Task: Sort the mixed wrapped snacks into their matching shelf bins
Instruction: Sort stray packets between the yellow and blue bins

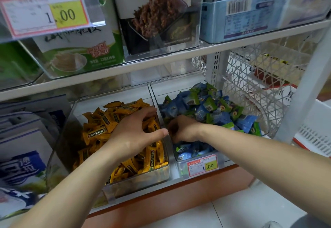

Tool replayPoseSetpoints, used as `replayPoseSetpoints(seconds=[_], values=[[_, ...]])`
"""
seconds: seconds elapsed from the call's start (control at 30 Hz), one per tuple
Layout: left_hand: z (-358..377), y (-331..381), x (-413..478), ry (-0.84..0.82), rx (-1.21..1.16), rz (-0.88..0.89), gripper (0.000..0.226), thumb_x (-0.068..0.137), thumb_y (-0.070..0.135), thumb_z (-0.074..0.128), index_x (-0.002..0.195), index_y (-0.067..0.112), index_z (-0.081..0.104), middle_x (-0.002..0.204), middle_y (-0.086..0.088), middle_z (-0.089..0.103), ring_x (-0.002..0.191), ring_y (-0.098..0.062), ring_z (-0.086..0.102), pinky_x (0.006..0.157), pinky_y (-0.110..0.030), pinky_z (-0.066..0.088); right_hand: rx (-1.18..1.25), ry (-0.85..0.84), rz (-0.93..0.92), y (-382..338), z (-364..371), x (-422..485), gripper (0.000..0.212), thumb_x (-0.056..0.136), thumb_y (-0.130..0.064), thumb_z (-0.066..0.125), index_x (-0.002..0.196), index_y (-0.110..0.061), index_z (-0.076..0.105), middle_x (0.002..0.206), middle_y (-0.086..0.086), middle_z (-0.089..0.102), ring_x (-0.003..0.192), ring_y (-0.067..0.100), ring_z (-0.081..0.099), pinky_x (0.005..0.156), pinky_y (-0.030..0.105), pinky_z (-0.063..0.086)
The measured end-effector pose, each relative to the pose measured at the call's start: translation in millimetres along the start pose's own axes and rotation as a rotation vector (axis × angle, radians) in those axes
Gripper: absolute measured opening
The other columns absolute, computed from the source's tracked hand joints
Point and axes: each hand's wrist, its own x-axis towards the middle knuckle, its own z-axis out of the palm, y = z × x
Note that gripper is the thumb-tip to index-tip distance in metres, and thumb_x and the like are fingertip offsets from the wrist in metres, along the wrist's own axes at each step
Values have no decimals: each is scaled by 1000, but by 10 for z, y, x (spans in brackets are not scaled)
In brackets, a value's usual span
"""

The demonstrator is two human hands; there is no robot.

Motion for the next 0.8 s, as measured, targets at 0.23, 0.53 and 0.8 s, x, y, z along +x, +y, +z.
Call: replayPoseSetpoints(seconds=[0.23, 0.53, 0.8], values=[[-26, -26, 5, -37, -6, 9, 87, 63, 80, 62, 140, 48, 40, 137, 25, 50, 115, 6, 42, 88, -15, 34, 73, 178, -103, -84, -138, -156, 18, 88, -20, 66, 100, -31, 75, 92, -10, 71, 85, 10, 66, 70, 20, 49], [-70, 399, -63, 262, -11, 258, 57, 83, 49, 70, 136, 40, 52, 130, 16, 58, 120, 0, 50, 99, -19, 42, 849, 232, -326, -261, -489, -654, 27, 83, 9, 64, 99, -12, 71, 96, 9, 75, 92, 24, 71, 73, 26, 55], [-364, 86, -38, 408, -41, 80, 31, 80, 35, 77, 108, 43, 64, 105, 14, 65, 91, 0, 63, 78, -21, 53, 454, 379, -262, -292, -501, -727, 10, 88, -26, 71, 98, -24, 71, 92, -4, 75, 88, 11, 70, 79, 28, 58]])
